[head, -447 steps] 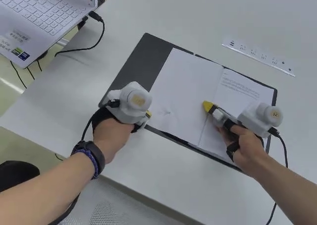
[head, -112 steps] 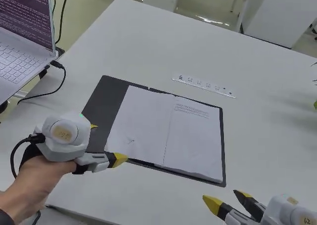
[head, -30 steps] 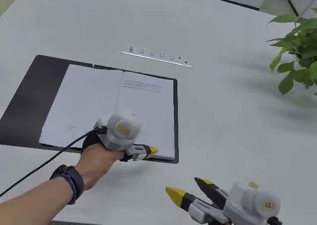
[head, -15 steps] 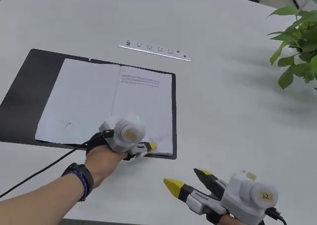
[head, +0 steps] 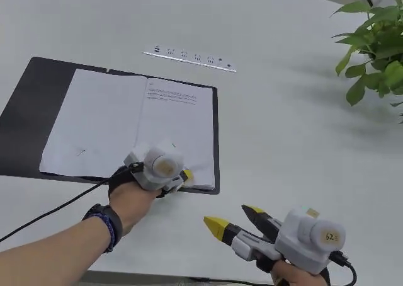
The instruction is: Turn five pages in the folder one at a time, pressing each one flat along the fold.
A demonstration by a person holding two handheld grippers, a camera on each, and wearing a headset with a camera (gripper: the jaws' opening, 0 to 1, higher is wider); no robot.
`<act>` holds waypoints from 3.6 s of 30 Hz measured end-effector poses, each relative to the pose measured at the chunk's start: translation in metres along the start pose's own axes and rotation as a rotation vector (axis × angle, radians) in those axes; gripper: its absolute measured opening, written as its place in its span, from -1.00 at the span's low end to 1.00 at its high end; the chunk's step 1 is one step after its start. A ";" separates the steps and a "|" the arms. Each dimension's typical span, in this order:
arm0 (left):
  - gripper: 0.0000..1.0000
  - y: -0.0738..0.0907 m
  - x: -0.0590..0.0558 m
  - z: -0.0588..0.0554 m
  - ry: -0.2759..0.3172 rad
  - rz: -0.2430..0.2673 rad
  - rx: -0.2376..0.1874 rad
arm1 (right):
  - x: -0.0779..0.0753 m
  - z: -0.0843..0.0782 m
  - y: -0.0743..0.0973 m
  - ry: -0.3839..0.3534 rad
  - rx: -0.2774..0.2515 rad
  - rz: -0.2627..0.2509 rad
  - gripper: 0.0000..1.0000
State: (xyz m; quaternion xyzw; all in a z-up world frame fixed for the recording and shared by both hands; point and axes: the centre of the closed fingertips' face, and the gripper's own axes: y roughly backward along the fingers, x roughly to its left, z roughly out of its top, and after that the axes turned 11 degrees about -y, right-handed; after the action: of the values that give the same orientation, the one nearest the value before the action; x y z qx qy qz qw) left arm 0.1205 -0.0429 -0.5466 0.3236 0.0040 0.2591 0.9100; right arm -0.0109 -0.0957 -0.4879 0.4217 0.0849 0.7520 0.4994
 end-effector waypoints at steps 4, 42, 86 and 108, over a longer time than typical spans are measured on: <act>-0.81 0.001 -0.014 0.000 -0.021 -0.056 0.022 | -0.002 0.000 0.000 -0.007 -0.002 -0.002 0.32; -1.00 0.009 0.009 0.009 0.109 0.004 -0.026 | -0.008 0.057 -0.060 -0.005 -0.024 0.056 0.17; -0.66 0.046 0.021 0.018 0.163 0.008 -0.073 | 0.002 0.094 -0.113 -0.226 -0.100 0.200 -1.00; -0.29 0.106 0.063 -0.002 0.221 0.106 -0.097 | 0.032 0.124 -0.117 -0.240 -0.163 0.225 -1.00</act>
State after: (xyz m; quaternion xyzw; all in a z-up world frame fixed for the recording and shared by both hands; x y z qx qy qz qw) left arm 0.1250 0.0584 -0.4755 0.2487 0.0744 0.3409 0.9036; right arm 0.1530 -0.0489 -0.4565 0.4736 -0.0843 0.7518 0.4511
